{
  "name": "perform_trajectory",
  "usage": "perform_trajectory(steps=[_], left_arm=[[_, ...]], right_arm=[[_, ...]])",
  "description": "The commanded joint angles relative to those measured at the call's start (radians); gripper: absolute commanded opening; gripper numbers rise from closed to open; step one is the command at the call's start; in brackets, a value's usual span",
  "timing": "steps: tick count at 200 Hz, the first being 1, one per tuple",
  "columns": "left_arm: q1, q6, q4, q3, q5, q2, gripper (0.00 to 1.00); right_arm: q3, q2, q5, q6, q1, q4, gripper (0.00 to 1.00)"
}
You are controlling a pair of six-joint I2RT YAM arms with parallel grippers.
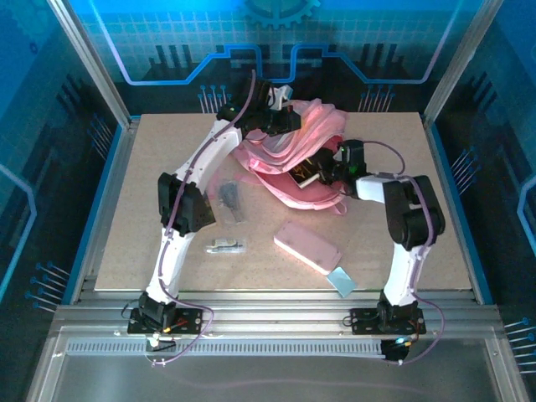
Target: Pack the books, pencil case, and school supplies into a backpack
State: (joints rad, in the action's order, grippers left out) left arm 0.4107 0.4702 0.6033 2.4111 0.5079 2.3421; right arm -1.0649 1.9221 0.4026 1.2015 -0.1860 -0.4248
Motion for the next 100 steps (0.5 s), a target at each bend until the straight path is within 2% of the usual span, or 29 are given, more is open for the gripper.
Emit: perform_trajectory(steps=[1,30,57,86,100], left_arm=[[0.001,0.003,-0.074,0.008,-0.017,-0.049,0.00],[0.003,0.022,-0.099,-0.018,-0.016,-0.049,0.00],[0.017,0.024,-0.114,-0.035,-0.017,-0.058,0.00],[0.030,0.022,-0.111,-0.035,-0.018,-0.069,0.00],[0.037,0.022,-0.109,-0.035,-0.016,-0.075,0.00]], right_arm=[[0.050,-0.153,0.008,-0.145,0.041,0.172,0.74],[0.052,-0.264,-0.064,-0.304,0.070,0.405,0.81],[0.010,-0.222,-0.010,-0.307,0.064,0.385,0.75],[-0.063,-0.111,0.014,-0.292,0.027,0.345,0.54],[-0.083,-0.062,-0.001,-0.265,0.009,0.308,0.35]])
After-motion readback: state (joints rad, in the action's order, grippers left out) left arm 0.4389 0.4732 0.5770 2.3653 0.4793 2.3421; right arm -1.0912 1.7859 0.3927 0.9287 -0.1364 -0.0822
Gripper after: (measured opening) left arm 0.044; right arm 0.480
